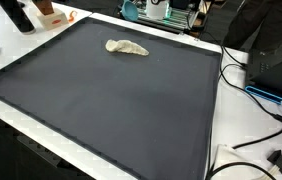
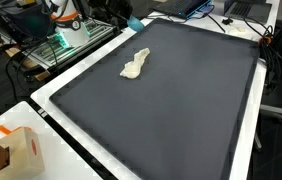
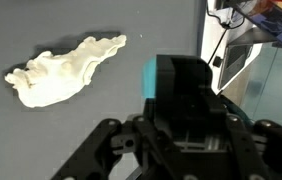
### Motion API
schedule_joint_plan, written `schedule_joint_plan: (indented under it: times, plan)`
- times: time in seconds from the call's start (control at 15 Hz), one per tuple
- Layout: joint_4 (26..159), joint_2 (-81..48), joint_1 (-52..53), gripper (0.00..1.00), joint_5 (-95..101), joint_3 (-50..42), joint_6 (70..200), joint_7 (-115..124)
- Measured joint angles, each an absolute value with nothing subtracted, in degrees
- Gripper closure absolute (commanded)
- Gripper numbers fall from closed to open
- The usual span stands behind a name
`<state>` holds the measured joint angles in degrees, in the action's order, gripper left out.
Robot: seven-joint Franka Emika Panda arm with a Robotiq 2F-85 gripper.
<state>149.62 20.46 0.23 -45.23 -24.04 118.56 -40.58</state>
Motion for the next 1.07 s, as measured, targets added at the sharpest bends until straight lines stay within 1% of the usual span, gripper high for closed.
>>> schedule_joint_plan:
  times: [0.4, 1.07]
  plan:
    - [147.3, 9.9, -4.3, 0.75, -53.6, -23.8, 110.1, -51.3]
    - [141.8, -5.5, -12.5, 0.75, -60.4, -20.8, 106.1, -57.9]
